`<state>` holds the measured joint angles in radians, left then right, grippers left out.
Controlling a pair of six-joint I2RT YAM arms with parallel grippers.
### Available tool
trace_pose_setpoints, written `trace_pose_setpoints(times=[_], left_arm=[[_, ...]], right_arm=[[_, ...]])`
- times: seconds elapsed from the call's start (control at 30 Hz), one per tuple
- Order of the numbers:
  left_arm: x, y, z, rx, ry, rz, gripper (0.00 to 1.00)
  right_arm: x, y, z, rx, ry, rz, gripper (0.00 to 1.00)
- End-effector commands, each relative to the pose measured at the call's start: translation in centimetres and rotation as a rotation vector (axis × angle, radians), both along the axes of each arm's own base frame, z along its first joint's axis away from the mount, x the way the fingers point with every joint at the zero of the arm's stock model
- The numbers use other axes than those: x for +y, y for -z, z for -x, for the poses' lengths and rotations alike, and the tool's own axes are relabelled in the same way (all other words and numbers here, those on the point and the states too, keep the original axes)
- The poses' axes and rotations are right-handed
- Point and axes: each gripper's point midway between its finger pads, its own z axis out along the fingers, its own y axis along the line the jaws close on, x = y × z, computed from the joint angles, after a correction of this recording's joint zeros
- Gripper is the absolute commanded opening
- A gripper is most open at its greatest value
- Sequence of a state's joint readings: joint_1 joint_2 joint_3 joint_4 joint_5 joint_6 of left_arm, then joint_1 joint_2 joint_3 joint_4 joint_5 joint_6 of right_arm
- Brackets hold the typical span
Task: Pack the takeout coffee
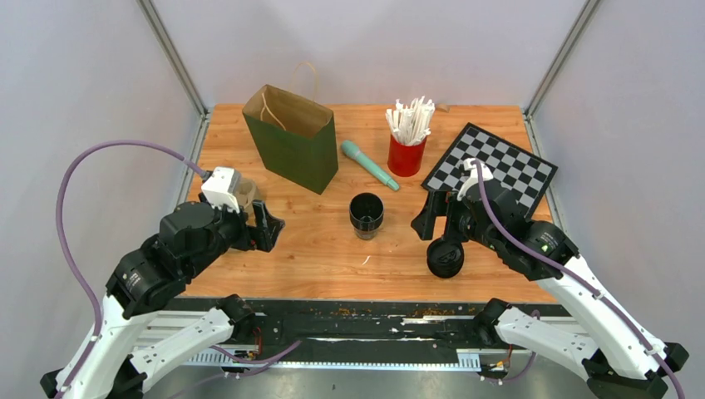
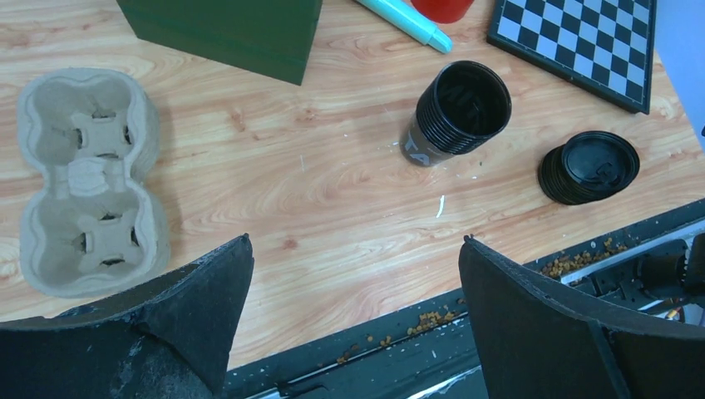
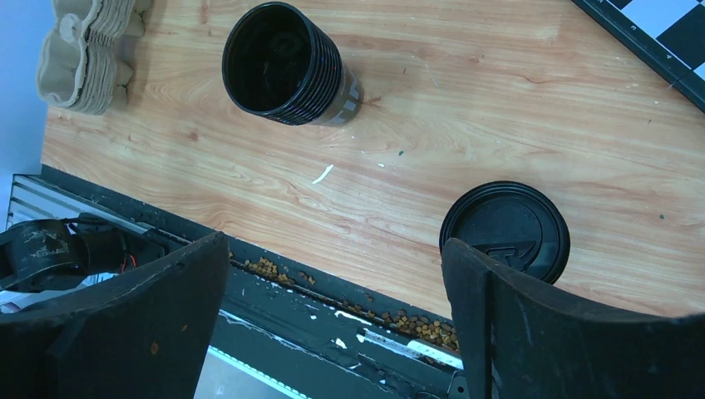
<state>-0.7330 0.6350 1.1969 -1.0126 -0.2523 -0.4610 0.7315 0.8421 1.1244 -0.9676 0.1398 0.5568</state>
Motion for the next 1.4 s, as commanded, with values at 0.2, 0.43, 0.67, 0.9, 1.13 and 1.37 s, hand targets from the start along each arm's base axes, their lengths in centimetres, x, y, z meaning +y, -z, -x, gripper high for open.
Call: trace_pose_setpoints(times=[0.2,0.43,0.67,0.9,1.13,1.37], left_arm=[[0.4,0.2,-1.3,-0.039,-0.032,-0.056,1.0],[0.7,1.3,-1.1,-0.005,-0.056,-0.057,1.0],[2.1,2.4,0.5,0.008,-0.055,-0.062,1.0],[2.0,2.4,1.0,0.021,-0.048,-0.04,1.0],[1.3,3.2,1.2,0.056,-0.032,-0.023,0.98],[0.9,3.8,1.0,0.074,-0.024,-0.029,0.98]], right_arm=[[-0.6,-3.1,-0.7,-0.093,0.101,-0.13,0.99],[1.3,-4.9,-1.9,-0.181,-0.003,-0.13,0.9],[4.7,-3.9,-5.1,-0.14,-0.056,-0.065,0.66],[8.5,-0.4,-8.8,-0.104,-0.125,0.019,0.51],[8.7,3.8,-11.8,-0.061,-0.107,0.192,0.38],[9.8,6.2,-12.5,-0.026,-0.139,0.22,0.34]])
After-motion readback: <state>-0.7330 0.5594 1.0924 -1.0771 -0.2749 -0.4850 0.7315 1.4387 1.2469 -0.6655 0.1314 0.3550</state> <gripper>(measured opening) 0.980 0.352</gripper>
